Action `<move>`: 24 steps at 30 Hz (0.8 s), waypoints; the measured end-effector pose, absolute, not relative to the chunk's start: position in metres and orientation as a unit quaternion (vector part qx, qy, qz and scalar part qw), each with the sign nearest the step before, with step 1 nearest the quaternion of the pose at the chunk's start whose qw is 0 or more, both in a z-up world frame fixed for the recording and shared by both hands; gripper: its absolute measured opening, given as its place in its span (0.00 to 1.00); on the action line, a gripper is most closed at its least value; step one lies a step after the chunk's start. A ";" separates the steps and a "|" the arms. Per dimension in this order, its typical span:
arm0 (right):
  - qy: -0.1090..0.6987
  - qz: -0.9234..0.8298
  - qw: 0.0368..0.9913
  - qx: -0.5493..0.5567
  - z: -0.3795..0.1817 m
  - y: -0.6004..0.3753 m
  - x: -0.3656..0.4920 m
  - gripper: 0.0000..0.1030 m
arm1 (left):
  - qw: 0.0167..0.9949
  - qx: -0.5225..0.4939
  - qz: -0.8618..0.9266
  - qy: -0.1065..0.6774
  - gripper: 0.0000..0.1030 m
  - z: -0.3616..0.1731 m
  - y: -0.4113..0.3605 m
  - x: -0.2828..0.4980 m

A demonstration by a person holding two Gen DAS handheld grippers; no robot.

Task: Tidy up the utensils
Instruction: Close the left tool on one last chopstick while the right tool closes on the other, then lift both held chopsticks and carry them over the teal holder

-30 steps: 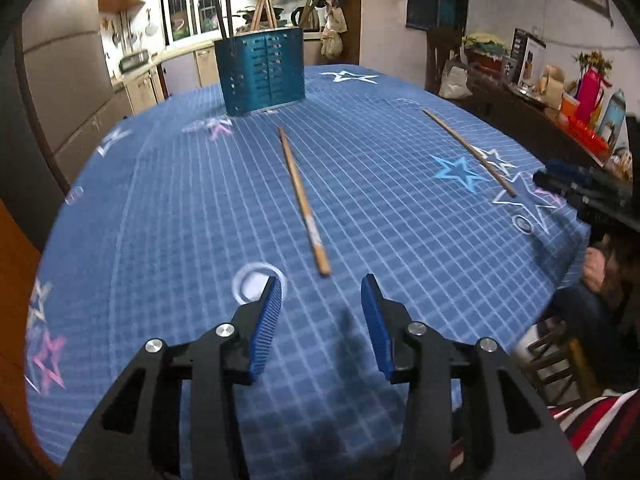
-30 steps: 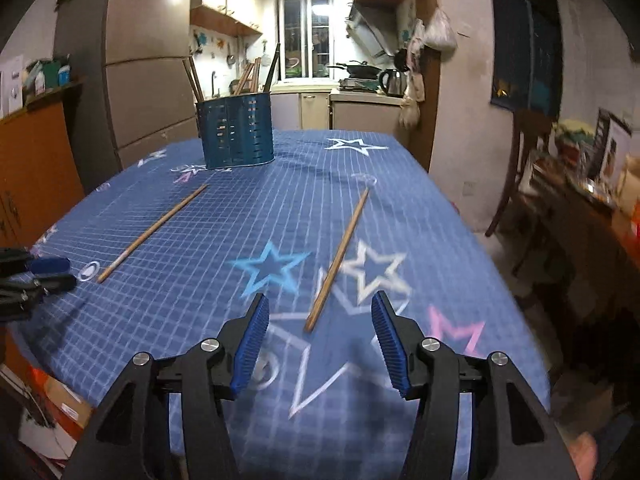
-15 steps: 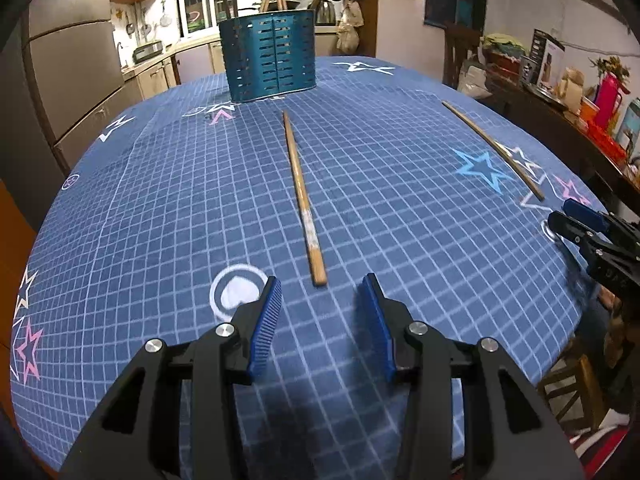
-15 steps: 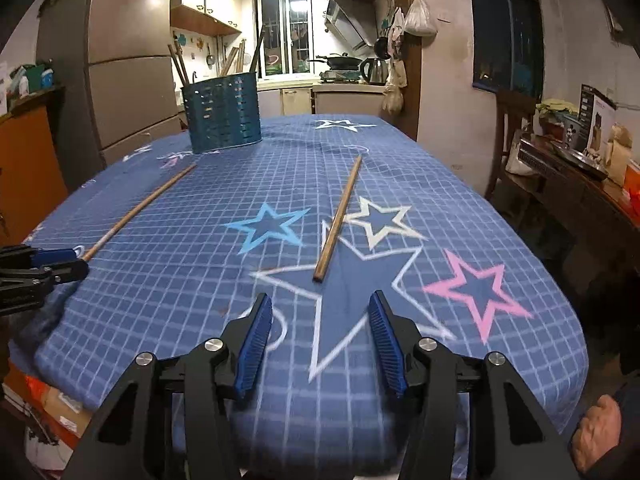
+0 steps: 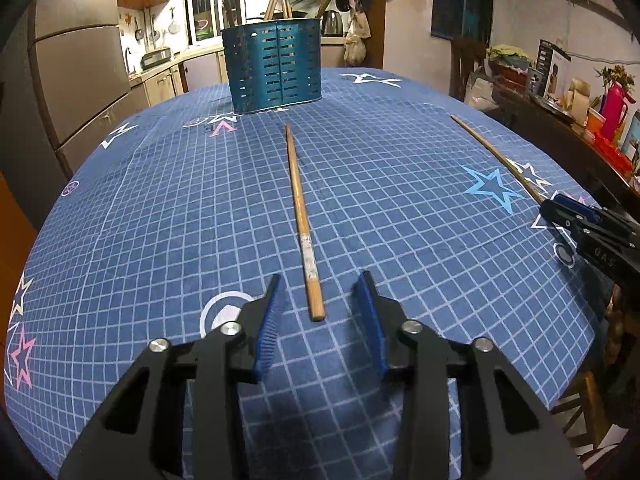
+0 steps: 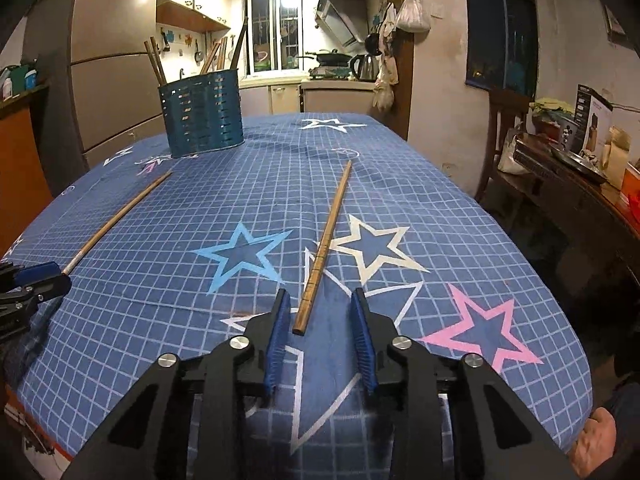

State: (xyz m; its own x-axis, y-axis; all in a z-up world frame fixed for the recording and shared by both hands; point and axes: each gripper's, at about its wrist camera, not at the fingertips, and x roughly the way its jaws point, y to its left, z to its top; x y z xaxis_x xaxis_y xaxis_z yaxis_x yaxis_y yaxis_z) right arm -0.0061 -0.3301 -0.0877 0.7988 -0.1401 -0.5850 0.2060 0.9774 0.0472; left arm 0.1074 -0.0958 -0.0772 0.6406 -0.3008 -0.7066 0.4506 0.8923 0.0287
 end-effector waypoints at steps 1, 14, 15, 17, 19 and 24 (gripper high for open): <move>0.301 -0.092 0.948 0.054 -0.088 -0.330 -0.007 0.28 | 0.901 0.104 -0.210 0.366 0.21 -0.078 -0.097 0.105; 0.242 -0.058 0.967 0.054 -0.063 -0.332 -0.054 0.07 | 0.923 0.091 -0.186 0.326 0.05 -0.044 -0.068 0.075; 0.232 -0.056 0.970 0.053 -0.056 -0.334 -0.059 0.07 | 0.929 0.087 -0.178 0.311 0.05 -0.033 -0.063 0.072; 0.204 -0.053 0.976 0.046 -0.036 -0.335 -0.066 0.07 | 0.941 0.085 -0.165 0.282 0.05 -0.013 -0.055 0.067; 0.178 -0.046 0.982 0.039 -0.017 -0.336 -0.072 0.07 | 0.950 0.083 -0.157 0.257 0.05 0.007 -0.049 0.064; 0.108 -0.019 0.994 0.004 0.039 -0.335 -0.078 0.07 | 0.960 0.065 -0.167 0.215 0.05 0.063 -0.039 0.065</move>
State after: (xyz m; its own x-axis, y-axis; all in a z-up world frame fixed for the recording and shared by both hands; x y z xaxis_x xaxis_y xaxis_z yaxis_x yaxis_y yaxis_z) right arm -0.0782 -0.3349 0.0395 0.9757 -0.0375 -0.2157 0.0393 0.9992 0.0040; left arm 0.0648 -0.0388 0.0629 0.8515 -0.2930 -0.4349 0.3487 0.9358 0.0520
